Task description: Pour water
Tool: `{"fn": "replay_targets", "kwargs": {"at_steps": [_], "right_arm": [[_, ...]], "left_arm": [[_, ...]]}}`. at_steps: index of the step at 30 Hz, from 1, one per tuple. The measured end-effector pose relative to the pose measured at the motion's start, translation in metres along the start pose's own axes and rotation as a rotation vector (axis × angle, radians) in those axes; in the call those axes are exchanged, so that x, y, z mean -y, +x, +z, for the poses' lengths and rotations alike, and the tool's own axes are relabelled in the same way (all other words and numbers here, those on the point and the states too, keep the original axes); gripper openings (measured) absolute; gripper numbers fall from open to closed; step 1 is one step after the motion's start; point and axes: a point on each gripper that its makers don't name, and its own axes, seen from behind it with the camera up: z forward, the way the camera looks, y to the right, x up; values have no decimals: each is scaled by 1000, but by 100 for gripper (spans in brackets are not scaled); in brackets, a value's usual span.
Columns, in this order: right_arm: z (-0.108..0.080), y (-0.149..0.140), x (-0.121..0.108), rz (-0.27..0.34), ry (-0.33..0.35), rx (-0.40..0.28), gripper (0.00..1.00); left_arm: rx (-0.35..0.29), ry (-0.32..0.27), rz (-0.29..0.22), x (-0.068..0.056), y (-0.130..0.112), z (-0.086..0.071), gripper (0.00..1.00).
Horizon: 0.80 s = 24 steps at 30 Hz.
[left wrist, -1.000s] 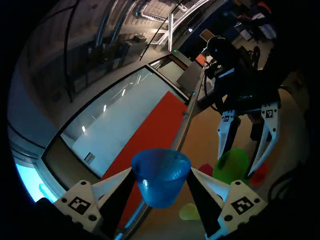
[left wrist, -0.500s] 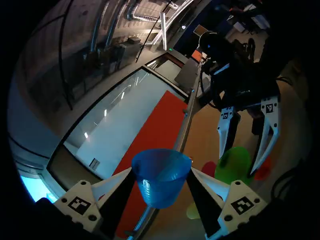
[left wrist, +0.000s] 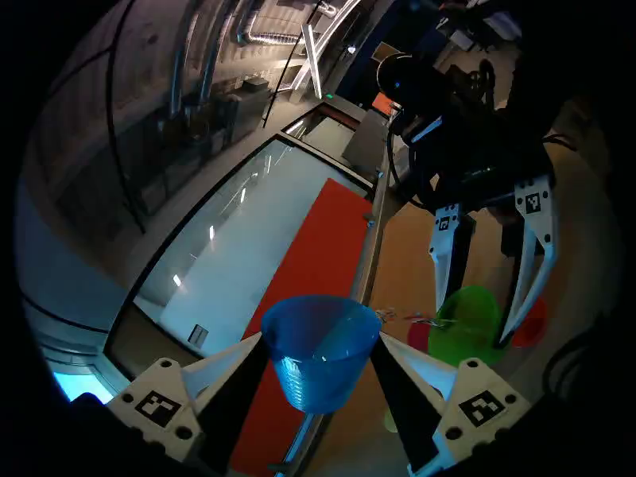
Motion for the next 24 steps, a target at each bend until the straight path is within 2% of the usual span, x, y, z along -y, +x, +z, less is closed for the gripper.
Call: {"fn": "replay_targets", "kwargs": {"at_steps": [24], "right_arm": [[-4, 0, -5, -7, -9, -4, 91]], "left_arm": [[-4, 10, 86, -1, 10, 4, 85]]}}
